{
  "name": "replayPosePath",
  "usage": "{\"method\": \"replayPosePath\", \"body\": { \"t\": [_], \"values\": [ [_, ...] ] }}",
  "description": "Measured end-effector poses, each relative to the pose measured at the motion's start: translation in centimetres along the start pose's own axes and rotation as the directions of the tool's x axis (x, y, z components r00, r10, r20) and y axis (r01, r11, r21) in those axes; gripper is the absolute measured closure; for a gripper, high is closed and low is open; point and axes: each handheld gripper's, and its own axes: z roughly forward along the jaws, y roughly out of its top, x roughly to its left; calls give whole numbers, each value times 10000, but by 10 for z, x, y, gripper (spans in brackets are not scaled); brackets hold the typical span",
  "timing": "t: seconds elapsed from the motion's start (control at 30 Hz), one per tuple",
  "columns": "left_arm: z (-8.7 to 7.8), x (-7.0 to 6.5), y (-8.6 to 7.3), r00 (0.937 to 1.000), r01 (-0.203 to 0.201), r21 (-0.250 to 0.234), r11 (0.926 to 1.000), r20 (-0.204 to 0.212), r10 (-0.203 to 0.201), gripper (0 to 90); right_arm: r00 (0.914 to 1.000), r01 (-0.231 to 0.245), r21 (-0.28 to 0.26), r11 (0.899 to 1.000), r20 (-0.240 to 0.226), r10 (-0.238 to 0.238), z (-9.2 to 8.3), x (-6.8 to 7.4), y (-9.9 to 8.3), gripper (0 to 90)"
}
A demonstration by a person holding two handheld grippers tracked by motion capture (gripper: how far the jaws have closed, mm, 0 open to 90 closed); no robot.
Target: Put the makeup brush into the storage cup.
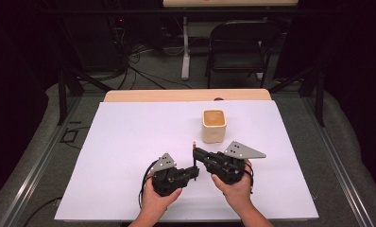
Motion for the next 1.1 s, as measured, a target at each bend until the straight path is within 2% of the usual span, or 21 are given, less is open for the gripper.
{"method": "replayPosePath", "body": {
  "t": [0.17, 0.33, 0.53, 0.77, 0.93, 1.03, 1.1],
  "values": [
    [0, 0, 0, 10000, -7, -47, 10000, 0, 7, 821, 10000, -47, -10, 10000, -44, 47, 0, 0, 0, 838],
    [0, 1, -1, 10000, 9, -40, 10000, -78, -9, 834, 9992, -356, 36, 9994, -202, 356, 0, -2, 0, 796],
    [-1, 2, -1, 9998, -68, -7, 10000, -185, 68, 835, 9993, -281, 23, 9996, -242, 281, 1, -2, 1, 776],
    [-5, 2, 2, 9968, -544, -45, 9985, -583, 541, 835, 9989, -338, 77, 9994, -321, 341, 1, -2, 1, 710],
    [-7, 1, 2, 9901, -985, 76, 9951, -999, 988, 835, 9984, -421, 177, 9990, -371, 427, 2, -2, 1, 670],
    [-7, 0, 2, 9876, -1148, 114, 9933, -1066, 1153, 835, 9986, -367, 241, 9990, -361, 375, 2, -2, 2, 657],
    [-6, -2, 2, 9832, -1383, 160, 9903, -1181, 1392, 835, 9986, -359, 277, 9990, -383, 369, 3, -3, 2, 647]
  ]
}}
